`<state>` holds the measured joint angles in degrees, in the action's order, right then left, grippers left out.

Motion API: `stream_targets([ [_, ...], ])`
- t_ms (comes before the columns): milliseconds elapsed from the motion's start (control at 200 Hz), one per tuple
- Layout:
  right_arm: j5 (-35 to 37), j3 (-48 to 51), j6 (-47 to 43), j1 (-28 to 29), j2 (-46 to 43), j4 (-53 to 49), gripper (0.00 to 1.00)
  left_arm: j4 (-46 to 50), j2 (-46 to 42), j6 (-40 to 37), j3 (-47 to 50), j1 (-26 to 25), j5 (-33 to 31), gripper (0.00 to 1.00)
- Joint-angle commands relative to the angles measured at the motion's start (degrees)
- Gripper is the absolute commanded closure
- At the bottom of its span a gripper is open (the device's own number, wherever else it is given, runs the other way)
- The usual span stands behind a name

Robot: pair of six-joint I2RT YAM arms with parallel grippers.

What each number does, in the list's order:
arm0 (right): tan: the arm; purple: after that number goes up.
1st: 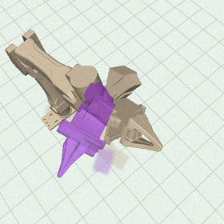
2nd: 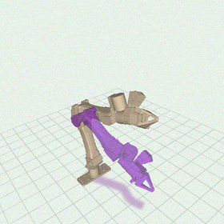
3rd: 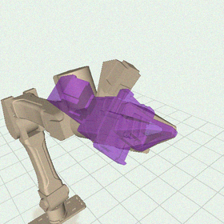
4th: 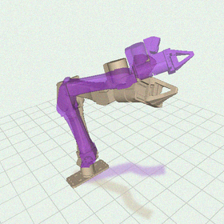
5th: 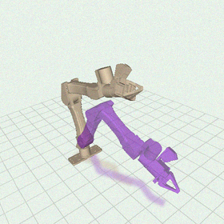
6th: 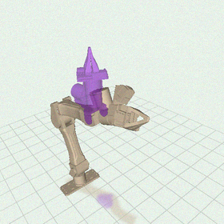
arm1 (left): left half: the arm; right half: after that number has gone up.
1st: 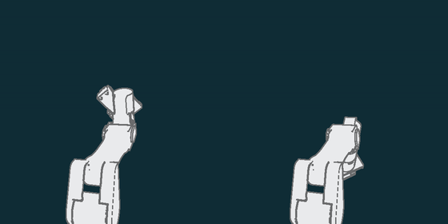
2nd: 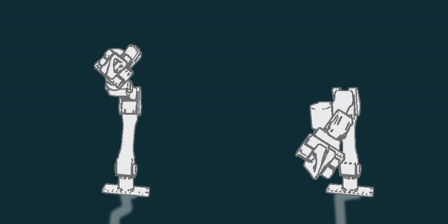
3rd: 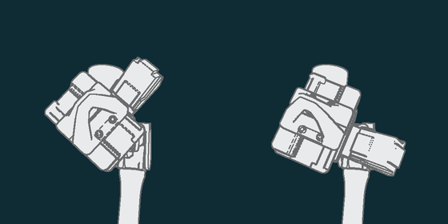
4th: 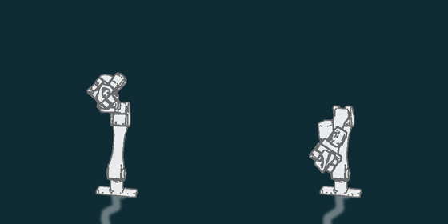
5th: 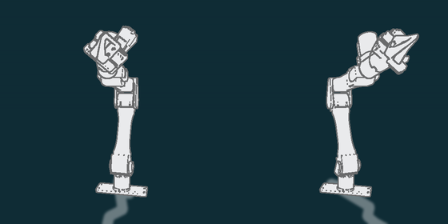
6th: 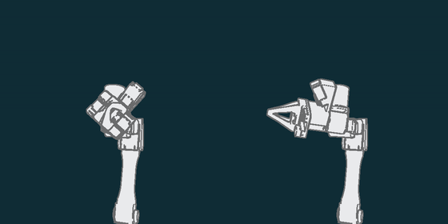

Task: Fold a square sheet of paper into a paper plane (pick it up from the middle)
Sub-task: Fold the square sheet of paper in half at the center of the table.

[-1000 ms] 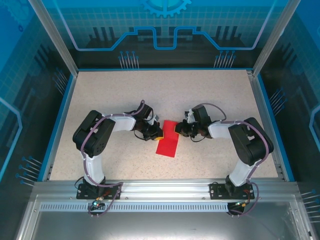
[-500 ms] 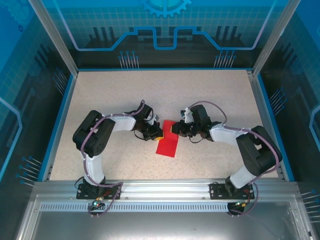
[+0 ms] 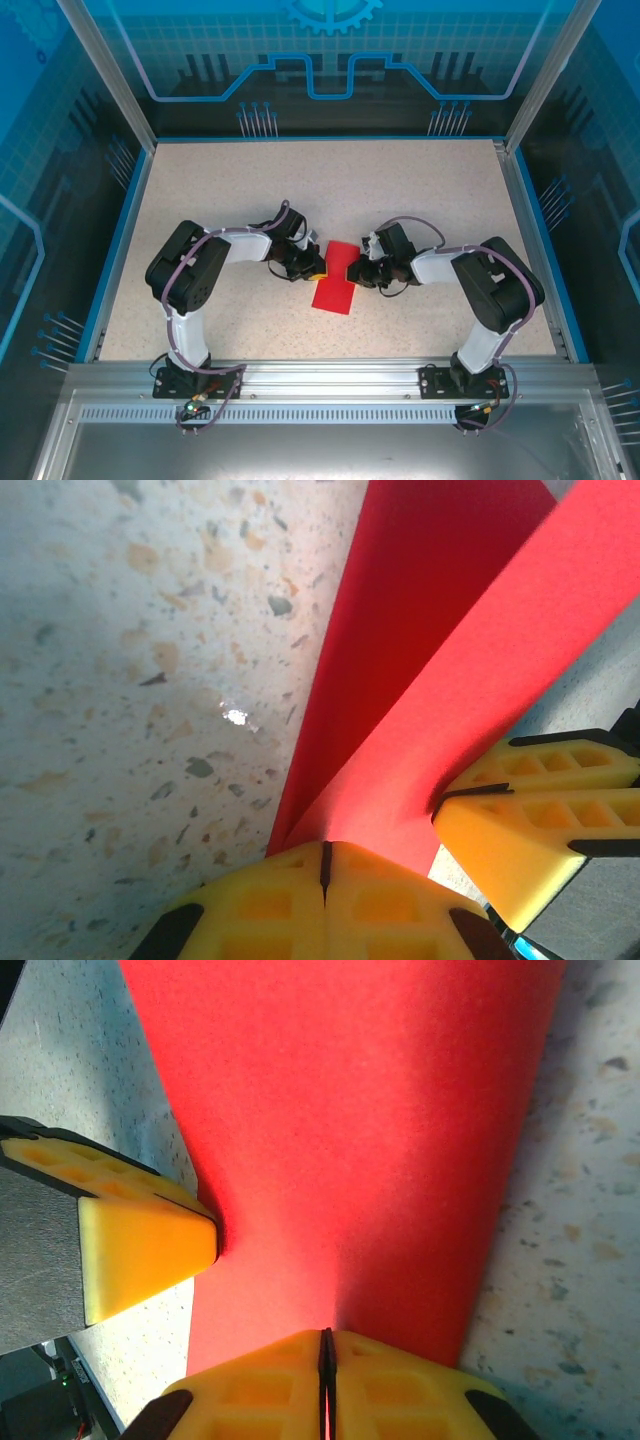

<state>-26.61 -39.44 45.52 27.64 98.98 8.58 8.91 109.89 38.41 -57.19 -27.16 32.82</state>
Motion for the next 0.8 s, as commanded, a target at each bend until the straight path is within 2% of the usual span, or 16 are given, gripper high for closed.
stream_targets([
  [0, 0.5, -0.2, 0.0, -0.6, -1.1, -1.9, 0.89, 7.9, 4.1, -1.6, 3.3, -0.9, -6.8, 1.00],
  [150, -2.5, -0.8, 0.8, -1.5, -3.0, 1.0, 0.88, 8.0, 4.1, -1.9, 3.3, -0.9, -6.7, 1.00],
  [510, -0.7, -1.7, 0.3, -2.4, 4.1, -0.1, 0.90, 8.0, 4.1, -1.9, 3.4, -0.9, -6.9, 1.00],
  [795, -1.2, -4.0, -0.4, -2.9, -1.0, -1.8, 0.89, 8.3, 4.1, -2.2, 3.7, -0.9, -7.4, 1.00],
])
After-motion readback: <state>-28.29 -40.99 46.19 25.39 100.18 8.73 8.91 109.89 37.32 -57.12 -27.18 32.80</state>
